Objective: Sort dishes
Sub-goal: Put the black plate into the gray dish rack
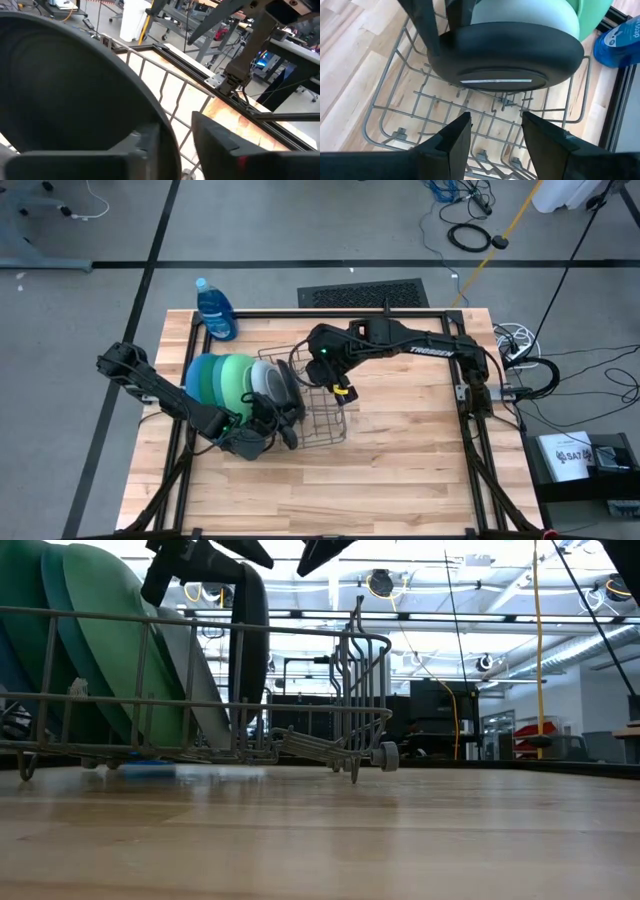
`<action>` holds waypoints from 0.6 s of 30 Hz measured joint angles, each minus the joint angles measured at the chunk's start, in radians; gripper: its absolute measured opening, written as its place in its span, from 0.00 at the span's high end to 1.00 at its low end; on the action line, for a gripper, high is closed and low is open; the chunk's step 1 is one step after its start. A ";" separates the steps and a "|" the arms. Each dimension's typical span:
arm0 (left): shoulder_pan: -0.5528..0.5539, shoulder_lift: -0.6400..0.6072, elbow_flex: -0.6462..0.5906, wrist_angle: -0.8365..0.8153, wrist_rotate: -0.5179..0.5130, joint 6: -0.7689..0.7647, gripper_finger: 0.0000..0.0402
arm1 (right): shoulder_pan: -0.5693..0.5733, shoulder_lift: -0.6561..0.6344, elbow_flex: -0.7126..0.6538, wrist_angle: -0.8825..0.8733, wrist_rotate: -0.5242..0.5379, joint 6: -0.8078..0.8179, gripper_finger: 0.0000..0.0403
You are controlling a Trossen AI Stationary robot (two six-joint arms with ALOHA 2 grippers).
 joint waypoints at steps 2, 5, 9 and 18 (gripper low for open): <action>0.000 0.000 0.000 0.000 0.001 0.000 0.80 | 0.001 0.000 0.000 0.000 0.000 0.001 0.58; 0.000 0.000 0.000 -0.002 0.006 -0.011 0.92 | 0.002 0.000 0.000 -0.001 0.000 0.003 0.58; 0.001 -0.001 -0.001 -0.003 0.006 -0.008 0.98 | 0.002 0.000 0.000 -0.004 0.000 0.011 0.58; 0.002 -0.001 -0.001 0.016 0.024 -0.011 0.99 | 0.002 0.000 0.000 -0.010 0.000 0.013 0.58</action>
